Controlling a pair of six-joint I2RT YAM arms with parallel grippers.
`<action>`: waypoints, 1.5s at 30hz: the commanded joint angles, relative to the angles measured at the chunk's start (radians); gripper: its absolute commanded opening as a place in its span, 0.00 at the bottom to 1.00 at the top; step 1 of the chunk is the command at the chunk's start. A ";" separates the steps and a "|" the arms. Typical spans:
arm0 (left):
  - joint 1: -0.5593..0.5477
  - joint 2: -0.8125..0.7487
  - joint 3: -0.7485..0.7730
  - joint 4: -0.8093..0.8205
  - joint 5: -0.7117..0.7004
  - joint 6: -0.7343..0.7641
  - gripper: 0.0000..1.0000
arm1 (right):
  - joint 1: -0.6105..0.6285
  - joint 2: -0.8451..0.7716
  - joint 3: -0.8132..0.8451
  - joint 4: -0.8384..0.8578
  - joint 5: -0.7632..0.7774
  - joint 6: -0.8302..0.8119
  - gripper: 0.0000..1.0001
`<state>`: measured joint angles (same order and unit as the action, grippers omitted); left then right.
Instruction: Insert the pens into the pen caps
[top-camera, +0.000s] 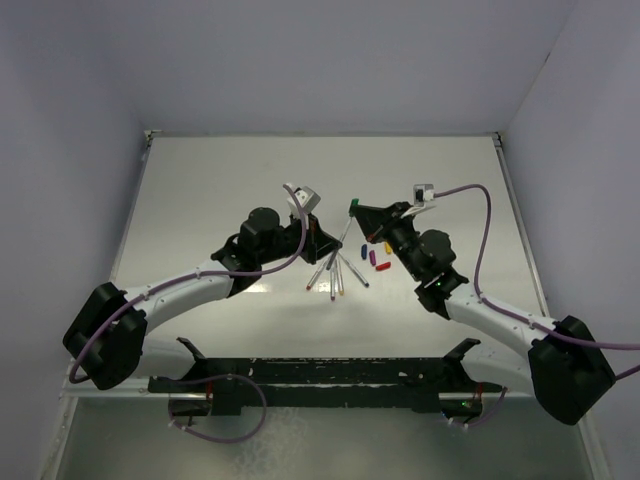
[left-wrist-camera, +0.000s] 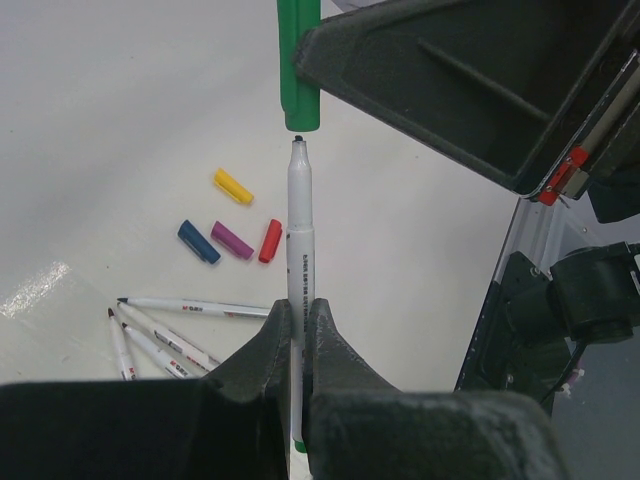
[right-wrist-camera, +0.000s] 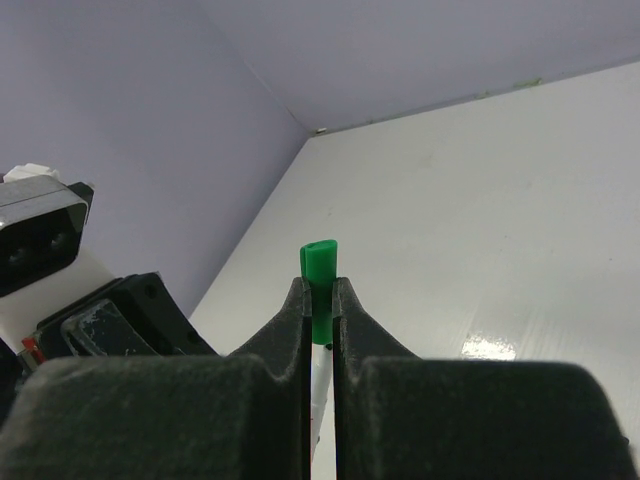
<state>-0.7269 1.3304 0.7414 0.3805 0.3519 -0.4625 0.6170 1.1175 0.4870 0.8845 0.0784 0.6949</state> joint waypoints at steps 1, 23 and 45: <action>-0.001 -0.003 -0.002 0.067 0.005 -0.014 0.00 | 0.005 -0.007 0.001 0.068 -0.016 0.013 0.00; 0.000 -0.013 -0.015 0.087 -0.008 -0.019 0.00 | 0.006 -0.010 -0.017 0.074 -0.027 0.025 0.00; 0.000 -0.015 -0.049 0.188 -0.023 -0.058 0.00 | 0.005 0.006 -0.041 0.108 -0.065 0.058 0.00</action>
<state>-0.7273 1.3304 0.7040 0.4622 0.3397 -0.4927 0.6174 1.1194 0.4492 0.9131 0.0456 0.7345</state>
